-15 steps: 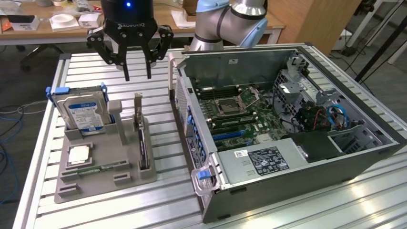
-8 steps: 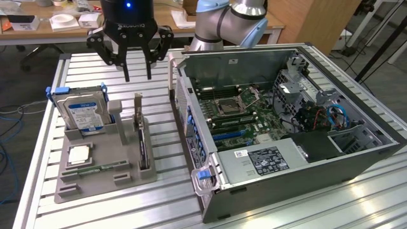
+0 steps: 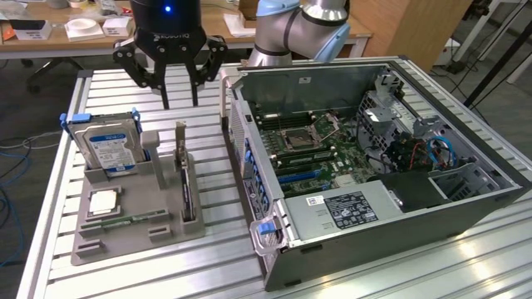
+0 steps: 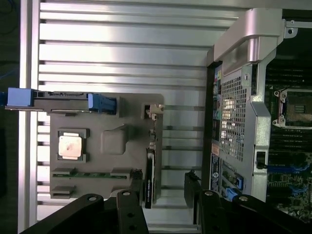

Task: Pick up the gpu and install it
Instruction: 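Pick up the gpu and move the gpu toward the slot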

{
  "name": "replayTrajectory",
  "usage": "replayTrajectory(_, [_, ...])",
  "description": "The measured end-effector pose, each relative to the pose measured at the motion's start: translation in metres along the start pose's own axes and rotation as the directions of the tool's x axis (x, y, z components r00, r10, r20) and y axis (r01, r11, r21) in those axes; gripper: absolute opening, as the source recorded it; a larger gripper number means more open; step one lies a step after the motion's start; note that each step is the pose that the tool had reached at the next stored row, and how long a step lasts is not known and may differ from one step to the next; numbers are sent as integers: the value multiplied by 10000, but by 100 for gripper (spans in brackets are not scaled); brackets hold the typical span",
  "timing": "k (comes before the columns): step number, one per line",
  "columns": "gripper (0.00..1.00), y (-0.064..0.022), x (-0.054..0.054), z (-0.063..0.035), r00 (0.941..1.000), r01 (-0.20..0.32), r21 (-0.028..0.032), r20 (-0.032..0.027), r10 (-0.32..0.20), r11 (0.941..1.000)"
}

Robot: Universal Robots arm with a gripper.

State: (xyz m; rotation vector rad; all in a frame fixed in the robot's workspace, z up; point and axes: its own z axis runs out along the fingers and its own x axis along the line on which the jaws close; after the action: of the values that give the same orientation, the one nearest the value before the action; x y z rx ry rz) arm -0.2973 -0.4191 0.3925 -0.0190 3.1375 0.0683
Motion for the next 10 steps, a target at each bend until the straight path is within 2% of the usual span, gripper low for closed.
replayTrajectory(10, [47, -95, 7, -4, 10000, 0, 0, 0, 0, 10000])
